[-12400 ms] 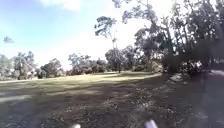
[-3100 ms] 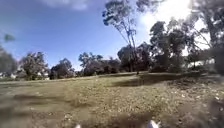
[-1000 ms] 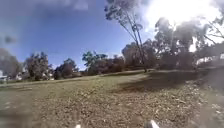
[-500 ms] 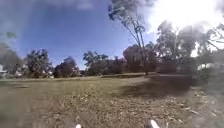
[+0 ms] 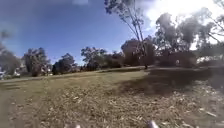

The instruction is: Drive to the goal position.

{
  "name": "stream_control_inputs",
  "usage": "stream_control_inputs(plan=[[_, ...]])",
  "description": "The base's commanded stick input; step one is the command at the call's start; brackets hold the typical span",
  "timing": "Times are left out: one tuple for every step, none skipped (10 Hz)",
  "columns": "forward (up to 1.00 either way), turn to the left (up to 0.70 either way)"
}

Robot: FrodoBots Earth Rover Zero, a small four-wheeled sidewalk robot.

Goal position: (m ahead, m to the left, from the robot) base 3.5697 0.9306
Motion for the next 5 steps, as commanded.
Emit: stream_control_inputs(plan=[[0.7,0.0],[0.7,0.0],[0.7,0.0],[0.7,0.0],[0.7,0.0]])
